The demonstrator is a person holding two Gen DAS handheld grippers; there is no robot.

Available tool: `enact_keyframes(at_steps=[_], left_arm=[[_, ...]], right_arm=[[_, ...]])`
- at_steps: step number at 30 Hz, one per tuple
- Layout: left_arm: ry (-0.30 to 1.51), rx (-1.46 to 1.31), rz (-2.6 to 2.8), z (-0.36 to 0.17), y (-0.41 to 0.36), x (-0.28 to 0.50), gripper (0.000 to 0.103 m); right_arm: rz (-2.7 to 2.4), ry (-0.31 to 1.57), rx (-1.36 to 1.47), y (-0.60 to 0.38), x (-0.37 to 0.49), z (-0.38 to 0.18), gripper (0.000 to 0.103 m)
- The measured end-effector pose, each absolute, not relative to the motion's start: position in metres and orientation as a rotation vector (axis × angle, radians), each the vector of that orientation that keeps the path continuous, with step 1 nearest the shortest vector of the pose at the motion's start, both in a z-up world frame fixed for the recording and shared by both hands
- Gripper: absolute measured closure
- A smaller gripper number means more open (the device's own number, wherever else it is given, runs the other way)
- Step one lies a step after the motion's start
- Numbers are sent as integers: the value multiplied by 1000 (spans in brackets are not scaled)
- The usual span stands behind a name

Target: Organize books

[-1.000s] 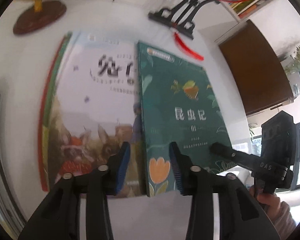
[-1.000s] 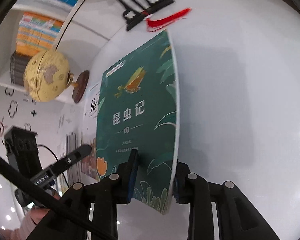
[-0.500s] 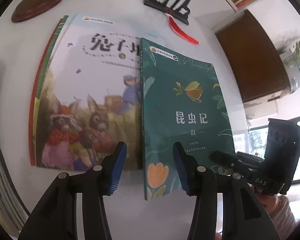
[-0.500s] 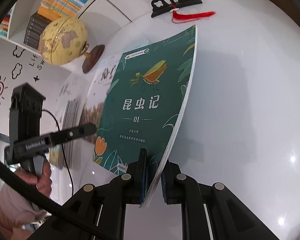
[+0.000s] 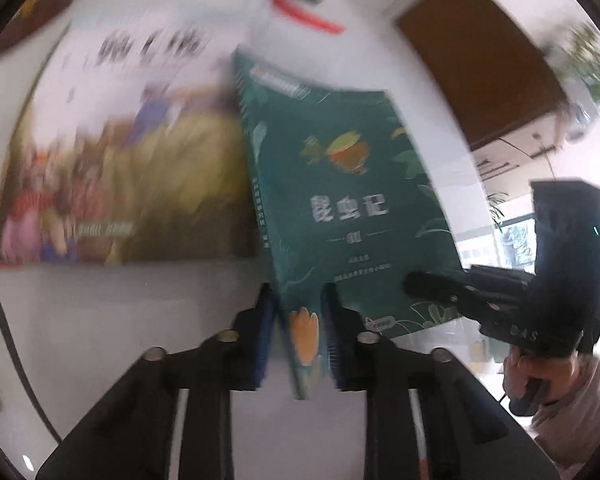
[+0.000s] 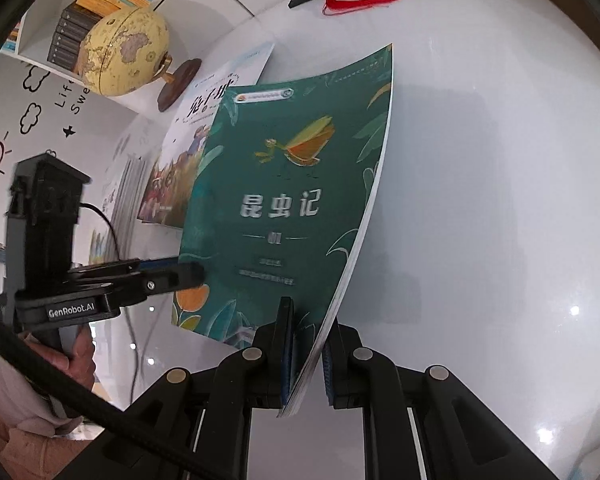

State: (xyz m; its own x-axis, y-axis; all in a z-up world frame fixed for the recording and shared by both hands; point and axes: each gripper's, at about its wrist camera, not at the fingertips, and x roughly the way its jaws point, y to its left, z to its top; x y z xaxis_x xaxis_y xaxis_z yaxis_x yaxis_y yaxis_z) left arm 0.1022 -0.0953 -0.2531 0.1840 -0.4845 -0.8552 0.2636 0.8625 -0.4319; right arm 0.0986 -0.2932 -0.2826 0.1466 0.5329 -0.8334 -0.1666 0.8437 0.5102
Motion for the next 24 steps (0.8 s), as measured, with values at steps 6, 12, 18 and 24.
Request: enact_keyframes(at_steps=[6, 12, 18, 24], left_arm=[[1191, -152, -516, -232, -98, 97, 86], [1133, -155, -512, -214, -81, 97, 86], [1088, -173, -477, -195, -44, 92, 86], [1026, -203, -423, -175, 12, 84, 86]], right_arm=[[574, 1231, 261, -290, 95, -258, 91], [603, 1165, 165, -275, 86, -235, 89], [623, 1112, 123, -248, 82, -216, 89], [670, 1051, 104, -201, 85, -193, 89]])
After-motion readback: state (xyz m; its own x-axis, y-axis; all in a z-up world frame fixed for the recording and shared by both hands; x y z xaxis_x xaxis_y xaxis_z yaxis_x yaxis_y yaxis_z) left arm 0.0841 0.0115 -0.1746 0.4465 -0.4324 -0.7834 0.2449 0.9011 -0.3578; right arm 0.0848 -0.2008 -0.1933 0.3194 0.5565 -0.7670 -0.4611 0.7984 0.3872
